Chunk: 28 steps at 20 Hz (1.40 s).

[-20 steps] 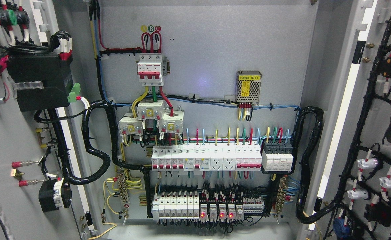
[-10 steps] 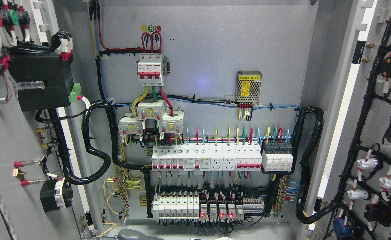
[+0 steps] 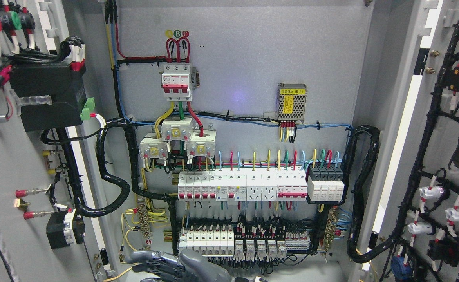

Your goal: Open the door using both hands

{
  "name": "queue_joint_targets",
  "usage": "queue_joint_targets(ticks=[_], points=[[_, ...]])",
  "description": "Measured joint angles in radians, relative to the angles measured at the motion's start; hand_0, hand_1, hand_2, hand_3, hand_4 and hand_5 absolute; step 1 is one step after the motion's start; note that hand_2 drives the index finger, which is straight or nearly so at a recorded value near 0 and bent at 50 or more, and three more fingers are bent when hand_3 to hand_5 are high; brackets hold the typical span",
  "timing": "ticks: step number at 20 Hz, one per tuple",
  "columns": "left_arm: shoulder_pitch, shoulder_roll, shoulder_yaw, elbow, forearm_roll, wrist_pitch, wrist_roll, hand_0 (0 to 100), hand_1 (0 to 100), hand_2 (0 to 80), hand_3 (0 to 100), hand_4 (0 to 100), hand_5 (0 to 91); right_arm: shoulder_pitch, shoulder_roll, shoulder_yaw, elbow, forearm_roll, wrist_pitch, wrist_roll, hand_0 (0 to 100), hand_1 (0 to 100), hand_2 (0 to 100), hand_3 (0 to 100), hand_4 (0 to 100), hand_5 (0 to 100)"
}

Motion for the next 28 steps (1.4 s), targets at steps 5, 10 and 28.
queue_joint_targets(ticks=[5,10,28], points=[[0.024,0.061,-0.032,-0.156,0.0,0.001,-0.002,0,0,0.0,0,0,0.0,0.082,-0.033,-0.061,-0.066,0.001,-0.001,-0.027,0,0,0,0,0,0],[0.027,0.11,-0.06,-0.279,0.0,0.001,-0.002,0,0,0.0,0,0,0.0,0.172,-0.068,-0.12,-0.135,0.002,-0.003,-0.034,0,0,0,0,0,0],[-0.113,0.226,-0.1,-0.62,0.001,-0.06,-0.006,0,0,0.0,0,0,0.0,0.478,-0.158,-0.259,-0.354,0.124,-0.211,-0.083,0,0,0,0,0,0]])
